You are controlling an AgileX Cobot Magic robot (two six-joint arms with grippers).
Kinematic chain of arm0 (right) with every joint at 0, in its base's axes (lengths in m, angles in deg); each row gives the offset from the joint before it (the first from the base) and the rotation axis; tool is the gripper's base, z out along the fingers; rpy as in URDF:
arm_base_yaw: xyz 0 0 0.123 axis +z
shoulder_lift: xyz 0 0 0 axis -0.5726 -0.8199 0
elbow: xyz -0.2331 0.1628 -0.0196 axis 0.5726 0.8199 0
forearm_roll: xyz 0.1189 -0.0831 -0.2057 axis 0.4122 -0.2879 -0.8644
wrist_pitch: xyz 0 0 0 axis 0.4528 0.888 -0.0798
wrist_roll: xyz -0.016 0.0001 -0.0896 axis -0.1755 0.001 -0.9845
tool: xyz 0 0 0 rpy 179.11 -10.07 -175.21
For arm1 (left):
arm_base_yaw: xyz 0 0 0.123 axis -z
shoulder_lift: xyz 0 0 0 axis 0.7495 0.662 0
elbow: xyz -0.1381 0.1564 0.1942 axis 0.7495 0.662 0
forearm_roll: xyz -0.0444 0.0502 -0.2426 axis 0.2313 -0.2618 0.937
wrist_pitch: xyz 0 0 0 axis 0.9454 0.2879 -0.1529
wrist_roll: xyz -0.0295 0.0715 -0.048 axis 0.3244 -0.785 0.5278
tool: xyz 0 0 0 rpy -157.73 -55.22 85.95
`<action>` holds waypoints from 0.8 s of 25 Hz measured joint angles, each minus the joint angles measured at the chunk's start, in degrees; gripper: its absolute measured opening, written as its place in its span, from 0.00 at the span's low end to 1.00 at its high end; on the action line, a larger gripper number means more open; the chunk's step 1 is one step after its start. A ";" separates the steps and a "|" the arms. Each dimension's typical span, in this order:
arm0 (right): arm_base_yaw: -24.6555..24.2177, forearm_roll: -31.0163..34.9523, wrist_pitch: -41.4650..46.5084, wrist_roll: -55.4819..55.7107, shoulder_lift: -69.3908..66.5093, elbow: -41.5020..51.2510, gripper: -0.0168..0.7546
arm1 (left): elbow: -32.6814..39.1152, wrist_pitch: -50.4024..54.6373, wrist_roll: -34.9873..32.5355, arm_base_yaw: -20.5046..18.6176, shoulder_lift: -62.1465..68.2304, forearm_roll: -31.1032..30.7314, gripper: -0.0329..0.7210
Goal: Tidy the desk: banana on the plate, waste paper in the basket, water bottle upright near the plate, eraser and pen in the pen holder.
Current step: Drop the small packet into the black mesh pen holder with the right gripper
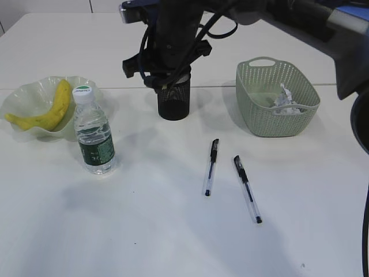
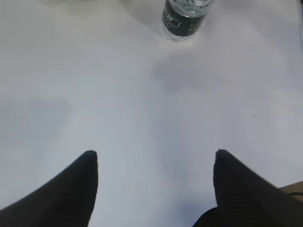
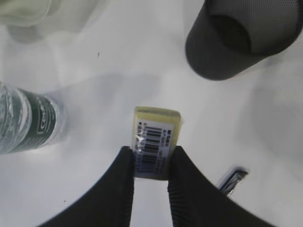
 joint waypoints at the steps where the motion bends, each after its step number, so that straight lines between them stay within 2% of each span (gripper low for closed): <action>1: -0.66 -0.23 0.04 0.00 0.00 -0.87 0.22 | 0.00 -0.11 0.00 0.00 0.00 0.00 0.76; 7: -5.61 -0.71 0.17 0.00 0.36 -3.89 0.22 | 0.00 -0.22 0.00 0.00 0.00 0.00 0.75; 11: -8.36 1.70 0.41 -2.96 0.36 -4.00 0.22 | 0.00 -0.22 0.00 0.00 0.00 0.00 0.75; 20: -8.60 3.42 -6.91 -6.99 0.25 -4.00 0.22 | 0.00 -0.69 0.00 0.00 0.00 0.00 0.75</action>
